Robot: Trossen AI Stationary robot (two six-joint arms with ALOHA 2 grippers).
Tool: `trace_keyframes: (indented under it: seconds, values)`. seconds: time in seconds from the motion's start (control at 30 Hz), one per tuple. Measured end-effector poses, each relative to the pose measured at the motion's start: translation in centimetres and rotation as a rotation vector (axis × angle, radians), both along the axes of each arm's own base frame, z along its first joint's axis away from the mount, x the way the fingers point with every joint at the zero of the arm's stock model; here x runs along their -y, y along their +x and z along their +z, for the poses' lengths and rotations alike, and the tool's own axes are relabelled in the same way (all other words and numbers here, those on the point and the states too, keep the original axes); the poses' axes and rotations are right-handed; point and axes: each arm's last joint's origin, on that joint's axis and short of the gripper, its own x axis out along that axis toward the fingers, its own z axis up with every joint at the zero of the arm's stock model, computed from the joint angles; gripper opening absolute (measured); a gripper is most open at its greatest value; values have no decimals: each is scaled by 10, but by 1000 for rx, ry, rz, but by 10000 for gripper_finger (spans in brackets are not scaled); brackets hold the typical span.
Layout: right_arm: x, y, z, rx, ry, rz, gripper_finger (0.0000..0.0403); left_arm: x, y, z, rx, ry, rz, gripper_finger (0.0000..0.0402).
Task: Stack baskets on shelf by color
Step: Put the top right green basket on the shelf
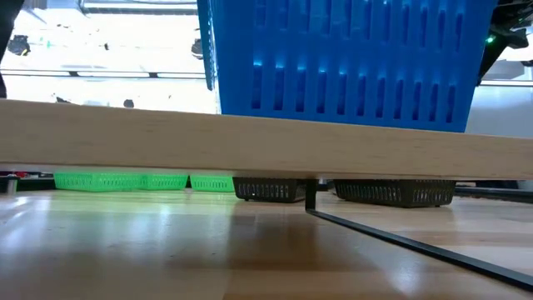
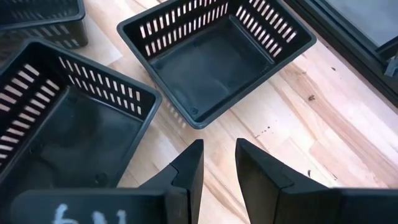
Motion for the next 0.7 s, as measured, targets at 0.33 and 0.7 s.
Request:
trace_keyframes:
  seconds: [0.33,0.7]
  values:
    - [1,1,1,23,2,-12,118,-60,-66,-66,307,-164,-168,132]
    - [1,1,1,25,2,-16,118,-106,-87,-107,381,-22,-32,132]
